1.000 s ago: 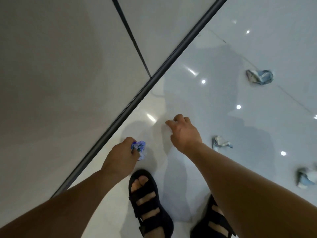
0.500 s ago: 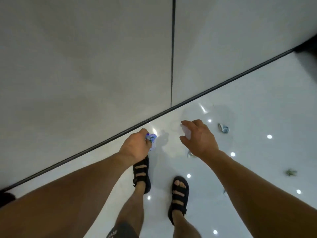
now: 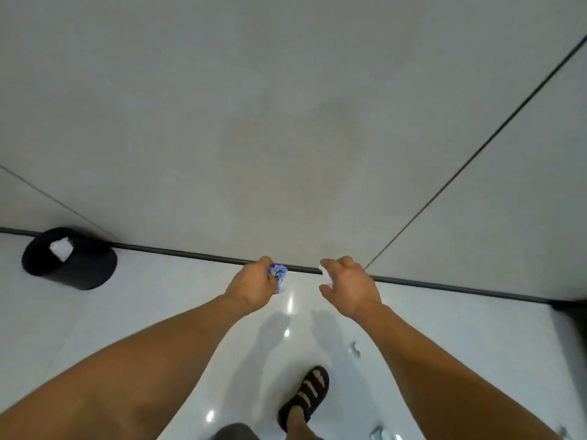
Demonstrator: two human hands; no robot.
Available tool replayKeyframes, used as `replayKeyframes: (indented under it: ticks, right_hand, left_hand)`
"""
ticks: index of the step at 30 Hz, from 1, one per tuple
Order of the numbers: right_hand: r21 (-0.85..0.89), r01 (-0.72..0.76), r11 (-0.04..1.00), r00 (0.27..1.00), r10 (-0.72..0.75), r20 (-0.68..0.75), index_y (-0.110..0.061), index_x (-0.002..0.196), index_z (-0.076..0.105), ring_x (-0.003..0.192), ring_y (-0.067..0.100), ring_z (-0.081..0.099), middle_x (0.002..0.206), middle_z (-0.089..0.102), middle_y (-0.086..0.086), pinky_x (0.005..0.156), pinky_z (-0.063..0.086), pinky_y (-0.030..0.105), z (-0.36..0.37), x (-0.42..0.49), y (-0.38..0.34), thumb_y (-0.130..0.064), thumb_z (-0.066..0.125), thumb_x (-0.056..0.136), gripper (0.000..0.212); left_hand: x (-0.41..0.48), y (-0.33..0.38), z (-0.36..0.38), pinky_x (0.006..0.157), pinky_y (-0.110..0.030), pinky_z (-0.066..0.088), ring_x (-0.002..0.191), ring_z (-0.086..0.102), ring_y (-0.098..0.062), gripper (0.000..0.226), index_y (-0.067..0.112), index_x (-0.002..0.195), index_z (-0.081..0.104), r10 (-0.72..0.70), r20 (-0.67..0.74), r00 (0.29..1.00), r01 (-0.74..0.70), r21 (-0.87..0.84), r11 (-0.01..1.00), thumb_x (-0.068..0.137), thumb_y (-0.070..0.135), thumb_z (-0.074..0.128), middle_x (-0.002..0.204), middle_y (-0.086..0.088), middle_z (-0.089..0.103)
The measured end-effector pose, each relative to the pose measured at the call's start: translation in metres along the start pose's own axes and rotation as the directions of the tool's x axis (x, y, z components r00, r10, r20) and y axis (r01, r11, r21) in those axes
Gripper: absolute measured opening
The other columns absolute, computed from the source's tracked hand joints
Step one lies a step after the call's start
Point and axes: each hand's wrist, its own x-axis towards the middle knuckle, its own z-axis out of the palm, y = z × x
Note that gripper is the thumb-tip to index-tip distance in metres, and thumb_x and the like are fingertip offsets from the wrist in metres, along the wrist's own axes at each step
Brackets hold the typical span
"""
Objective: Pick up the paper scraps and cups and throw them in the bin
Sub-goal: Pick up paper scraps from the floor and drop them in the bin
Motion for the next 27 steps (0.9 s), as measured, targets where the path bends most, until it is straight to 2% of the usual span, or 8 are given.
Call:
replayKeyframes:
  ticks: [3,7,12,15,18,20,27]
  right_hand:
    - [-0.080,0.124,0.989,0.992,-0.120,0.051,-0.031,0.142,0.039,0.118,0.024,0.047,0.132,0.046,0.003,0.087,0.045,0.031,0.002,-0.005,-0.072,-0.036,0.053,0.092,0.052]
    - [-0.169,0.270,0.948,0.959,-0.249,0.138,-0.028,0.121,0.051,0.109,0.026,0.050,0.115,0.048,0.002,0.082,0.048,0.032,0.015,-0.024,-0.180,-0.032,0.054,0.089,0.033]
    - [-0.224,0.512,0.829,0.858,-0.479,0.188,-0.032,0.137,0.045,0.115,0.024,0.049,0.126,0.047,0.002,0.088,0.046,0.033,0.046,-0.057,-0.327,-0.034,0.054,0.090,0.047]
    - [-0.220,0.611,0.760,0.791,-0.579,0.198,-0.034,0.138,0.045,0.117,0.023,0.049,0.128,0.047,0.000,0.089,0.047,0.033,0.067,-0.075,-0.403,-0.035,0.055,0.090,0.049]
    - [-0.212,0.669,0.713,0.743,-0.629,0.229,-0.033,0.139,0.045,0.117,0.023,0.050,0.130,0.047,0.000,0.090,0.046,0.033,0.087,-0.086,-0.458,-0.035,0.057,0.090,0.051]
    - [-0.207,0.700,0.683,0.713,-0.654,0.254,-0.033,0.140,0.045,0.117,0.023,0.050,0.131,0.048,0.001,0.091,0.047,0.033,0.097,-0.087,-0.486,-0.034,0.058,0.089,0.052]
    - [-0.208,0.734,0.646,0.678,-0.675,0.291,-0.033,0.140,0.045,0.117,0.023,0.051,0.129,0.048,0.001,0.093,0.047,0.034,0.118,-0.029,-0.576,-0.035,0.058,0.088,0.054]
  left_hand:
    - [-0.046,-0.060,-0.042,0.065,-0.024,0.038,0.077,0.054,-0.020,0.020,0.013,0.111,0.053,-0.103,-0.115,0.988,0.096,-0.066,0.993,0.096,0.018,0.041,0.103,-0.009,0.064]
    - [-0.124,-0.155,-0.087,0.066,-0.026,0.038,0.079,0.054,-0.023,0.017,0.009,0.108,0.053,-0.247,-0.199,0.948,0.223,-0.132,0.966,0.094,0.018,0.049,0.102,-0.012,0.064]
    - [-0.224,-0.263,-0.132,0.068,-0.027,0.038,0.079,0.051,-0.022,0.013,0.010,0.102,0.051,-0.415,-0.269,0.869,0.347,-0.264,0.900,0.091,0.017,0.054,0.097,-0.009,0.059]
    - [-0.272,-0.315,-0.158,0.054,-0.022,0.033,0.070,0.049,-0.017,0.005,0.015,0.092,0.047,-0.476,-0.307,0.824,0.376,-0.332,0.865,0.090,0.012,0.051,0.088,-0.002,0.052]
    - [-0.303,-0.360,-0.184,0.061,-0.025,0.037,0.075,0.053,-0.022,0.004,0.013,0.091,0.050,-0.535,-0.333,0.777,0.412,-0.373,0.831,0.087,0.013,0.052,0.089,-0.004,0.054]
    - [-0.312,-0.381,-0.199,0.067,-0.027,0.038,0.079,0.053,-0.024,0.012,0.011,0.099,0.053,-0.561,-0.332,0.758,0.433,-0.385,0.815,0.087,0.014,0.053,0.092,-0.006,0.054]
    - [-0.288,-0.448,-0.260,0.062,-0.025,0.038,0.075,0.052,-0.022,0.005,0.013,0.094,0.047,-0.582,-0.338,0.740,0.439,-0.414,0.798,0.090,0.012,0.050,0.089,-0.007,0.054]
